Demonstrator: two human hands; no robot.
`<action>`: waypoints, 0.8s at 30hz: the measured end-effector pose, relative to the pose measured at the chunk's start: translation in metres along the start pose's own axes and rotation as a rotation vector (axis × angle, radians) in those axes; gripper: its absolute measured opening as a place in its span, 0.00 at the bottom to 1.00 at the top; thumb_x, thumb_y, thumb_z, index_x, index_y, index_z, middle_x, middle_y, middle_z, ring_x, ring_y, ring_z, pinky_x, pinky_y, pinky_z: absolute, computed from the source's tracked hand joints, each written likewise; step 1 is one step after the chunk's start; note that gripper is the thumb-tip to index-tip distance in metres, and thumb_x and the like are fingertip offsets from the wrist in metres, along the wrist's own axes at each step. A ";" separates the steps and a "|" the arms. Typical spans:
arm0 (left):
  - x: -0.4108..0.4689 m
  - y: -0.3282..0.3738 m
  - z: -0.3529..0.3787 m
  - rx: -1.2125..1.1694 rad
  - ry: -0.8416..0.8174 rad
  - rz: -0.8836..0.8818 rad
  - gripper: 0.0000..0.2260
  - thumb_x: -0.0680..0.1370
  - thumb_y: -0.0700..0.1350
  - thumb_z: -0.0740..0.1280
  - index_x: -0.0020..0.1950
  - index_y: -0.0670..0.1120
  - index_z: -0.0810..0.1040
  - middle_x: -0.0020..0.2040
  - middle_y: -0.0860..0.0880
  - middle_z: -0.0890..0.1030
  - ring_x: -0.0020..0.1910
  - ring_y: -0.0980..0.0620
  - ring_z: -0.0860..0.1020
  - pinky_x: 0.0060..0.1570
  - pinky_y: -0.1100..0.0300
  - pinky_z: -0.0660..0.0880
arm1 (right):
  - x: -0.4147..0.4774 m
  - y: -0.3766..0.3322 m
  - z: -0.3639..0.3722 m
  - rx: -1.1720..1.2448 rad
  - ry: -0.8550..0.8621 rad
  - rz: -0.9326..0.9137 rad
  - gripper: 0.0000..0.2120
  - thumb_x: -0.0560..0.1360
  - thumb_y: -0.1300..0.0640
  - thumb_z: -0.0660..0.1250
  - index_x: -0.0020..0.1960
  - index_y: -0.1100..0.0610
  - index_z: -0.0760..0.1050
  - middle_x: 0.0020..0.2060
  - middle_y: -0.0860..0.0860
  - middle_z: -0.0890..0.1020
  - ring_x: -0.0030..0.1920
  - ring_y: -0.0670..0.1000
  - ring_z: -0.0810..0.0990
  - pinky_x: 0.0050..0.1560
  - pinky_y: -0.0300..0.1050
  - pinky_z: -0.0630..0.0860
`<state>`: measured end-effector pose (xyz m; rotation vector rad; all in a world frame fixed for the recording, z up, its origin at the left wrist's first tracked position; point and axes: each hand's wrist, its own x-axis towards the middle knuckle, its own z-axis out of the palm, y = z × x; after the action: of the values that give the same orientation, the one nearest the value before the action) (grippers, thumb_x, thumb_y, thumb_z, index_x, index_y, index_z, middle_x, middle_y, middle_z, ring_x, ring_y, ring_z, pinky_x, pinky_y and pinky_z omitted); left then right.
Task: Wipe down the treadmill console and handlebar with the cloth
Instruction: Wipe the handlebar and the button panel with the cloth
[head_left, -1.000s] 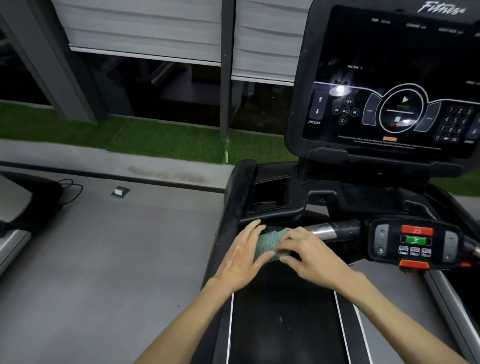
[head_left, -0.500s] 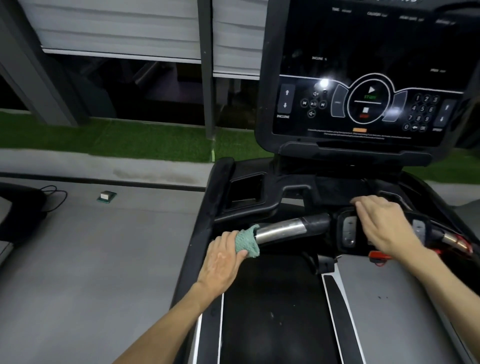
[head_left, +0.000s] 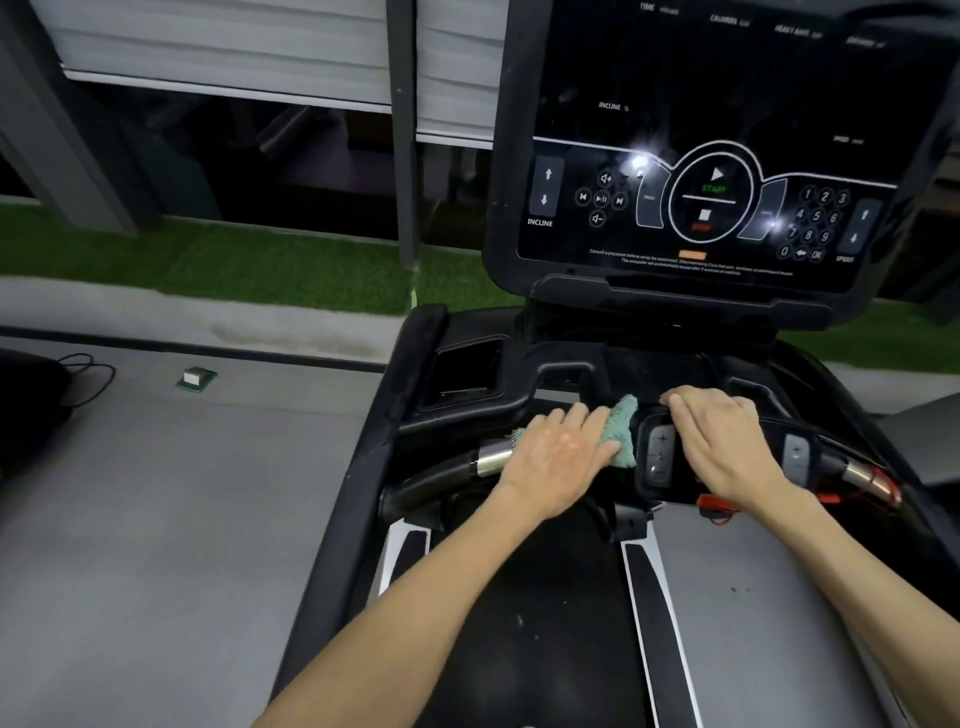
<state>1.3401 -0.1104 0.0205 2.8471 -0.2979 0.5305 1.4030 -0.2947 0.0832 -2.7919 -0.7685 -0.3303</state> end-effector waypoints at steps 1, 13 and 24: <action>-0.006 -0.006 -0.002 0.021 -0.003 0.017 0.23 0.81 0.56 0.49 0.67 0.45 0.71 0.50 0.47 0.78 0.42 0.47 0.78 0.41 0.52 0.75 | 0.000 0.001 0.000 0.003 -0.006 -0.004 0.23 0.81 0.51 0.45 0.50 0.58 0.77 0.43 0.53 0.82 0.47 0.57 0.79 0.51 0.52 0.65; -0.023 -0.018 -0.009 0.090 -0.032 -0.010 0.19 0.82 0.50 0.48 0.65 0.45 0.73 0.54 0.48 0.77 0.42 0.47 0.77 0.40 0.51 0.77 | 0.000 0.000 -0.001 -0.014 -0.021 0.004 0.20 0.81 0.52 0.45 0.46 0.56 0.74 0.37 0.49 0.78 0.42 0.54 0.76 0.48 0.50 0.63; -0.013 0.011 -0.006 0.026 0.018 -0.050 0.18 0.83 0.49 0.52 0.69 0.44 0.70 0.53 0.48 0.78 0.44 0.49 0.76 0.46 0.52 0.75 | 0.001 0.005 -0.002 -0.019 -0.077 -0.006 0.15 0.83 0.57 0.50 0.47 0.56 0.74 0.37 0.49 0.78 0.42 0.54 0.77 0.48 0.53 0.68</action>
<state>1.3234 -0.1174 0.0233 2.8647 -0.2173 0.5539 1.4064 -0.2990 0.0848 -2.8357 -0.7943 -0.2337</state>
